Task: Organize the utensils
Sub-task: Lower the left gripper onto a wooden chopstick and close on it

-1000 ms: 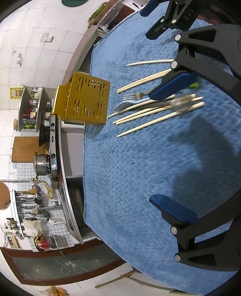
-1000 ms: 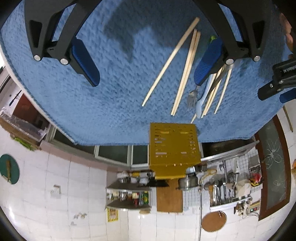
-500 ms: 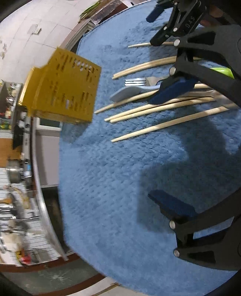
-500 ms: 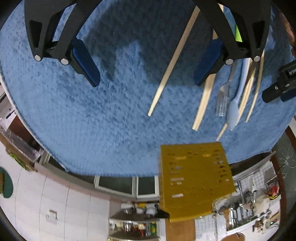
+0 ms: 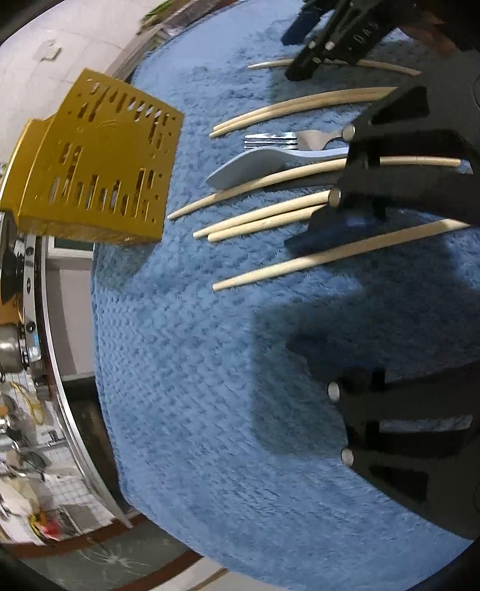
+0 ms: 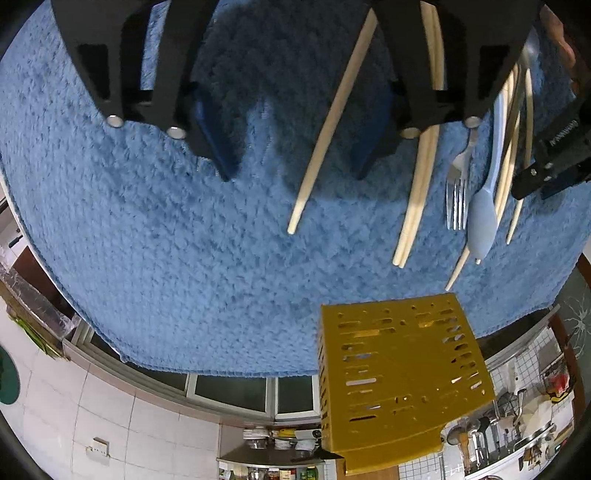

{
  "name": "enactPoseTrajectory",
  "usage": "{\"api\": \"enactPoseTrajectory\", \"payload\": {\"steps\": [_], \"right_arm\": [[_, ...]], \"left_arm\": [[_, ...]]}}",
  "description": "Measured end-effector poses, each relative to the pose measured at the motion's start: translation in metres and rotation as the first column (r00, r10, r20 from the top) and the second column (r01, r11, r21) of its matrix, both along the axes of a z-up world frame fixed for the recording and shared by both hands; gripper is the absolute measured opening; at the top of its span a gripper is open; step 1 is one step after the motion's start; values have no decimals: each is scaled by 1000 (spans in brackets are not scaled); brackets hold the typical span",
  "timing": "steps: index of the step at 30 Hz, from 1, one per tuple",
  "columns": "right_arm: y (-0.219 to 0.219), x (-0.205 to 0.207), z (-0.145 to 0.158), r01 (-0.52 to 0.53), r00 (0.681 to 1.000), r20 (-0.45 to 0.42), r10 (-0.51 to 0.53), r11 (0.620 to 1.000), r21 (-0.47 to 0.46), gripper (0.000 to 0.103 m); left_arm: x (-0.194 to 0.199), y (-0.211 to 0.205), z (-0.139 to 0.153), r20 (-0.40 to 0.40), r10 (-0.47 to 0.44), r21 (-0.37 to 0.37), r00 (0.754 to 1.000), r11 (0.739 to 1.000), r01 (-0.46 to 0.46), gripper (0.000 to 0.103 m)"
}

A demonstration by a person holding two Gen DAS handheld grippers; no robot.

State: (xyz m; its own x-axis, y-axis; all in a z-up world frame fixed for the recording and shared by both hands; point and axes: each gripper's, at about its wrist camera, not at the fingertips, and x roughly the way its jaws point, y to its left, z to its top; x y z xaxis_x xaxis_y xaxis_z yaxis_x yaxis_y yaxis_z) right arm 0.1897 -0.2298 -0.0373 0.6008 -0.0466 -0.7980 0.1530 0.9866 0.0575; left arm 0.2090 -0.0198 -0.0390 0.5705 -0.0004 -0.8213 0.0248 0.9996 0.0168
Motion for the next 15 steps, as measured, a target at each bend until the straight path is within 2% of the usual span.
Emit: {"api": "enactPoseTrajectory", "payload": {"steps": [2,4,5,10,15], "right_arm": [[-1,1,2,4,1000,-8,-4,1000,14,46],[-3,2,3,6,1000,-12,-6,1000,15,30],[-4,3,4,8,1000,-14,-8,1000,18,25],[-6,10,3,11,1000,-23,-11,999,35,23],[-4,16,3,2,1000,-29,-2,1000,24,19]], "left_arm": [[2,-2,1,-10,-8,2,1000,1000,8,38],[4,-4,2,-17,-13,1,1000,1000,13,31],[5,-5,3,-18,-15,4,1000,1000,15,31],[11,-11,3,-20,-27,12,999,1000,27,21],[13,-12,4,-29,-14,10,999,1000,14,19]]}}
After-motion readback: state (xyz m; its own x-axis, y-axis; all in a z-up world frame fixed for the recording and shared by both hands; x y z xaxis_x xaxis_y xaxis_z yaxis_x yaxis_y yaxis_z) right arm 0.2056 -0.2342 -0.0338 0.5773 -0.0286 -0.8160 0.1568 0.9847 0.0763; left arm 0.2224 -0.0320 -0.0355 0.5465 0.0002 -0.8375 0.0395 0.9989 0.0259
